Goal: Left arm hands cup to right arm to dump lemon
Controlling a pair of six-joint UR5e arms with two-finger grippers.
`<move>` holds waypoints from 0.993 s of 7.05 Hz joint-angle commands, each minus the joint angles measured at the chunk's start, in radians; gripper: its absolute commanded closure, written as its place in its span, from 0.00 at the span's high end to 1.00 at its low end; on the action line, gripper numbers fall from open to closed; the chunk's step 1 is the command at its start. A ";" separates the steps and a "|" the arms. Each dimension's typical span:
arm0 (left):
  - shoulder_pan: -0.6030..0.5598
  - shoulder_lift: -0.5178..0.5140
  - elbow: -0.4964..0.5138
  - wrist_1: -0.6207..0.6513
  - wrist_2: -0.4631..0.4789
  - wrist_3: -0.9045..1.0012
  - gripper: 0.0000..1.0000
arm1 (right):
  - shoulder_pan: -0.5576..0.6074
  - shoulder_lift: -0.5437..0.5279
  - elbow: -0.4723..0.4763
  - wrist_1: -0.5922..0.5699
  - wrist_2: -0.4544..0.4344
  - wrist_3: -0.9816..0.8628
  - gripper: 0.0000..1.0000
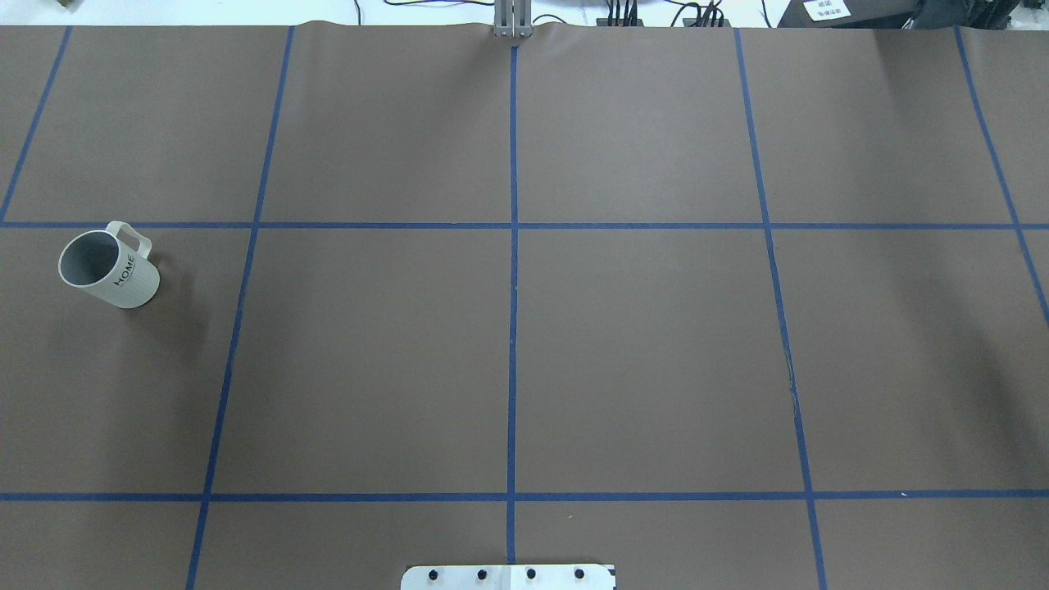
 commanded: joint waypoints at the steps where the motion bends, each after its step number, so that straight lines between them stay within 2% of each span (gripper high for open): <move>1: 0.140 0.001 0.055 -0.159 0.010 -0.293 1.00 | -0.084 0.009 0.009 0.017 0.001 0.179 1.00; 3: 0.206 0.001 0.112 -0.308 0.085 -0.475 1.00 | -0.109 0.008 0.007 0.059 -0.028 0.214 1.00; 6: 0.266 0.010 0.110 -0.326 0.121 -0.509 0.98 | -0.110 0.008 0.007 0.060 -0.024 0.216 1.00; 7: 0.269 0.016 0.110 -0.352 0.121 -0.511 0.66 | -0.110 0.008 0.007 0.060 -0.022 0.216 1.00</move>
